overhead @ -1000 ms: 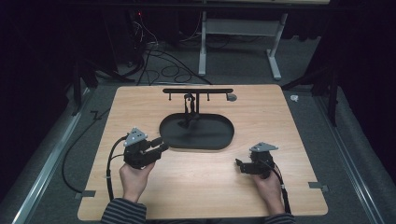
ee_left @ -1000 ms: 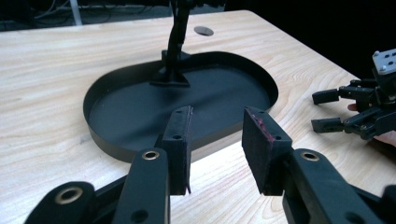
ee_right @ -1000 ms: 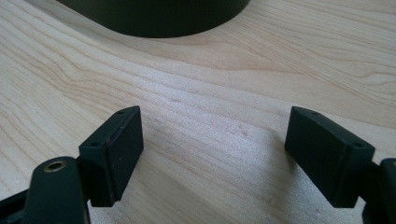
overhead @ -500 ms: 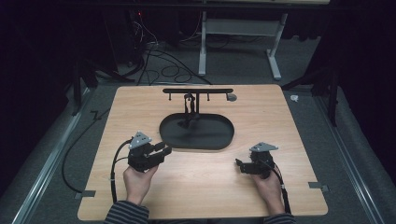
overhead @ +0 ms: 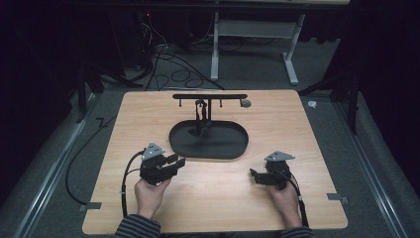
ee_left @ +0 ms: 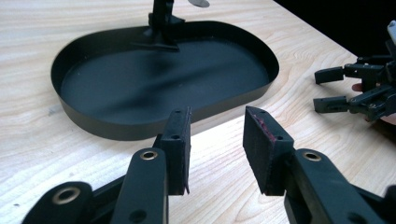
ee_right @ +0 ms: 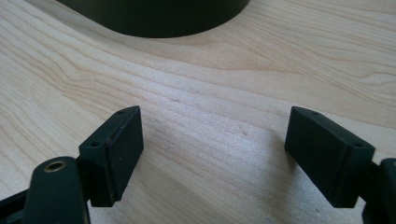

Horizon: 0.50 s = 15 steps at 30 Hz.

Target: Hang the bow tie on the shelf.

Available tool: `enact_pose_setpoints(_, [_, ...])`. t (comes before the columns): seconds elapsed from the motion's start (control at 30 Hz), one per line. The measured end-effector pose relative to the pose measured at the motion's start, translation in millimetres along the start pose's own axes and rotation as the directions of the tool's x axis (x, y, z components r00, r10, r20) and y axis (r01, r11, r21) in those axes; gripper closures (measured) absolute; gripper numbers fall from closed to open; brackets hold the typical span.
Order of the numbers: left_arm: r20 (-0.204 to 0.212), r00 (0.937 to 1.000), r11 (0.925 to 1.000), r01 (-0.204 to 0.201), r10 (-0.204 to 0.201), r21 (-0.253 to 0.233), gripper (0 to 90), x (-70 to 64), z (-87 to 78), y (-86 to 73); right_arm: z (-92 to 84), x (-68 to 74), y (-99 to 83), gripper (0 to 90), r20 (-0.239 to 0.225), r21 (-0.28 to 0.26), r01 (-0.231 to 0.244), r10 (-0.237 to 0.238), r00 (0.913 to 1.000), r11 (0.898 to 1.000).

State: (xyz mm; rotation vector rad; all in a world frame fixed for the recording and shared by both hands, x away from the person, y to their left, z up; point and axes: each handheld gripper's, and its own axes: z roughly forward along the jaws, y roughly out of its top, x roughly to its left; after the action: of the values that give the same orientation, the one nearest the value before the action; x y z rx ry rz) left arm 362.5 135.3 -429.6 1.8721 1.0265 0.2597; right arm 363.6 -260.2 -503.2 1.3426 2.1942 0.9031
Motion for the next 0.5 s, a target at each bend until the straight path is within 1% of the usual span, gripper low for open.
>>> enact_pose_setpoints(0.1, [0.002,1.0,1.0,0.001,-0.001,0.005,62.0,-0.3,2.1,-1.9,0.0,0.0,0.0,20.7,0.0,0.0,0.0,0.0,1.0,1.0])
enact_pose_setpoints(0.2, [-0.006,0.9999,0.9999,-0.009,0.009,0.012,61.6,-2.0,3.5,-2.7,0.0,0.0,0.0,20.7,0.0,0.0,-0.001,0.001,1.0,1.0])
enact_pose_setpoints(0.4, [-0.002,0.9999,0.9996,-0.011,0.011,0.027,61.0,-3.5,10.0,-4.9,-0.1,0.1,-0.1,20.7,0.0,0.0,-0.001,0.001,1.0,1.0])
enact_pose_setpoints(0.5, [-0.003,1.0,0.9995,-0.002,0.002,0.03,60.8,-3.3,12.2,-7.6,-0.1,0.0,-0.1,20.7,0.0,0.0,-0.001,0.001,1.0,1.0])
